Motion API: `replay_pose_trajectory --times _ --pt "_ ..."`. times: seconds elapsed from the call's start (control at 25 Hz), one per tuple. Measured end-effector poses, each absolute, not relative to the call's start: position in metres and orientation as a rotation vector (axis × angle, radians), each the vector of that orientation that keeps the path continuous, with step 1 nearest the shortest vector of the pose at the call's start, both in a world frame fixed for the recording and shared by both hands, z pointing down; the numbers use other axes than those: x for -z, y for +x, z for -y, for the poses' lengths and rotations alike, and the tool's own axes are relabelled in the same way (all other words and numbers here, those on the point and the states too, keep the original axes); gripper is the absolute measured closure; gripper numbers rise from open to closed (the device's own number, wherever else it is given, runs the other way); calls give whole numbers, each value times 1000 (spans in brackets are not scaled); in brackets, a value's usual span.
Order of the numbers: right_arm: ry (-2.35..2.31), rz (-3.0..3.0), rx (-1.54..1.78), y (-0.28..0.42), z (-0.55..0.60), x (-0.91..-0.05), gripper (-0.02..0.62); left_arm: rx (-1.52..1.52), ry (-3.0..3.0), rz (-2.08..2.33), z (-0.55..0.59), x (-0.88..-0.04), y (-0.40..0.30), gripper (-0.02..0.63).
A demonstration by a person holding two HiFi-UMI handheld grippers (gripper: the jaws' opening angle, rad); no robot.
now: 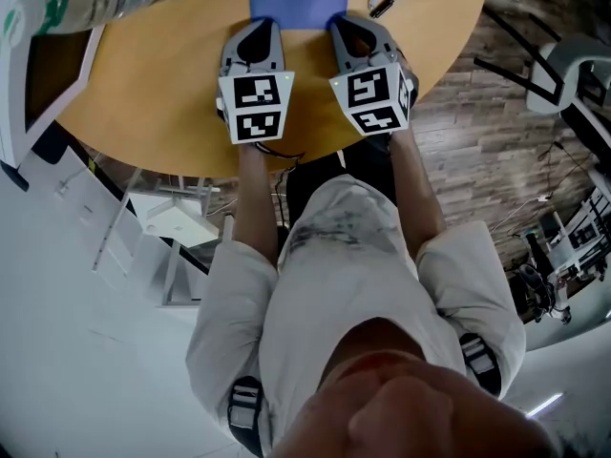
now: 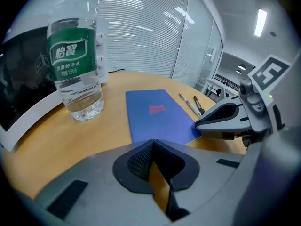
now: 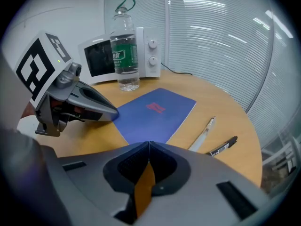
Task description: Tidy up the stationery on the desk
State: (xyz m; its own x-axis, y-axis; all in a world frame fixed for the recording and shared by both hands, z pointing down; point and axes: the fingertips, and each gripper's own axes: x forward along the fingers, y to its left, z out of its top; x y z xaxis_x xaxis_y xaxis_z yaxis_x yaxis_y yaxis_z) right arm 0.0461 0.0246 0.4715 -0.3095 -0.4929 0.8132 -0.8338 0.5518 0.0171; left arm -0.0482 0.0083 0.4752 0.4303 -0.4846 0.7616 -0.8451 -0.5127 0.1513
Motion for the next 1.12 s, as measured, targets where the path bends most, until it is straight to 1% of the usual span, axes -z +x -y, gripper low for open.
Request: replay_pose_trajectory --times 1.12 --pt "801 2068 -327 12 -95 -474 532 -802 1993 1293 -124 -476 -78 598"
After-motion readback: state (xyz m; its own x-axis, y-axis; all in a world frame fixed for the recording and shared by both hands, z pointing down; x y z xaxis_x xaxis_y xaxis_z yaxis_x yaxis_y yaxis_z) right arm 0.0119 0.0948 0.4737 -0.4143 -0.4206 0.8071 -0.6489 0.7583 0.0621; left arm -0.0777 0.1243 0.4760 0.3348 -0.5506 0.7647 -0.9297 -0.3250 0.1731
